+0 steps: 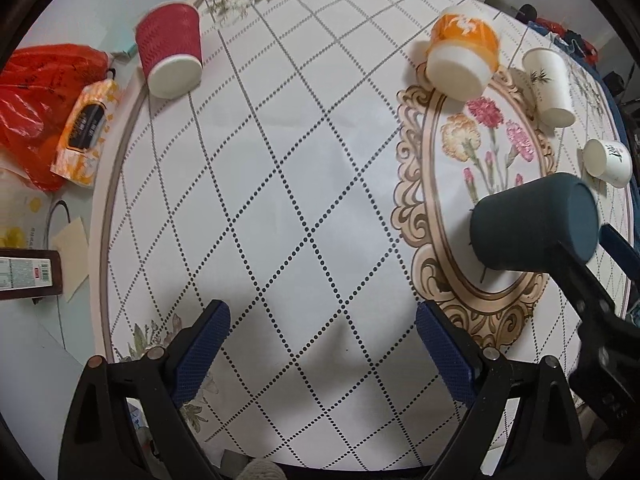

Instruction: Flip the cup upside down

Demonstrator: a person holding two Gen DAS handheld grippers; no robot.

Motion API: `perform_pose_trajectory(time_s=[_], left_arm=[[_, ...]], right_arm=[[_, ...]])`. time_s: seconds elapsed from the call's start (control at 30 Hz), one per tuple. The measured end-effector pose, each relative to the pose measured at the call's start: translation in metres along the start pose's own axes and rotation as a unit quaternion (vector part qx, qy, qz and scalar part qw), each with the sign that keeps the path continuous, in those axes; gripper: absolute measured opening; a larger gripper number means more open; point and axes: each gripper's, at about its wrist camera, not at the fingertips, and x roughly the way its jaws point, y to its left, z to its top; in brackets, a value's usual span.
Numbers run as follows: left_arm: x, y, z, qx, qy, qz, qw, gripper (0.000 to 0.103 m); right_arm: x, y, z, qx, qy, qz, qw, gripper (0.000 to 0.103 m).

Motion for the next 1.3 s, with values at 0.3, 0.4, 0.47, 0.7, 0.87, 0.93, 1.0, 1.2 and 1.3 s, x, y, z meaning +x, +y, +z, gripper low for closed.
perform_pose_trajectory(time_s=[0.3,0.4,0.47,0.7,0.87,0.93,1.0,1.2,1.3], left_arm=[[-0.055,0.0,-0.016,-0.003,-0.062,0.003,0.998,0.1],[-0.076,-0.003,-0.025,0.006,-0.083,-0.001,0.9965,0.1],[-0.089,-0.004,-0.029,0.015,-0.096,-0.003,0.9953,0.1],[-0.161,-0.002,-0.062,0.051,-0.155,-0.008,0.9865,0.1],[-0.219,0.007,-0.095,0.067,-0.202,-0.014,0.977,0.1],[-0.244,0.014,-0.112,0.067,-0.215,-0.024,0.974,0.1],[-0.262,0.016,-0.126,0.069,-0.226,-0.027,0.9714,0.1],[-0.306,0.021,-0.163,0.064,-0.245,-0.044,0.9663,0.1],[-0.321,0.02,-0.176,0.063,-0.254,-0.048,0.964,0.1]], right_arm=[[-0.074,-0.025,-0.023,0.054,0.008,-0.049,0.997,0.096],[-0.1,-0.027,-0.031,0.062,0.006,-0.076,0.995,0.096],[-0.114,-0.026,-0.035,0.067,0.004,-0.085,0.994,0.096],[-0.192,-0.005,-0.052,0.089,-0.02,-0.104,0.99,0.096],[-0.257,0.019,-0.069,0.101,-0.042,-0.113,0.988,0.096],[-0.286,0.03,-0.078,0.102,-0.052,-0.118,0.986,0.096],[-0.317,0.039,-0.087,0.109,-0.063,-0.12,0.985,0.096],[-0.391,0.057,-0.109,0.113,-0.101,-0.133,0.979,0.096],[-0.425,0.065,-0.117,0.107,-0.121,-0.139,0.977,0.096]])
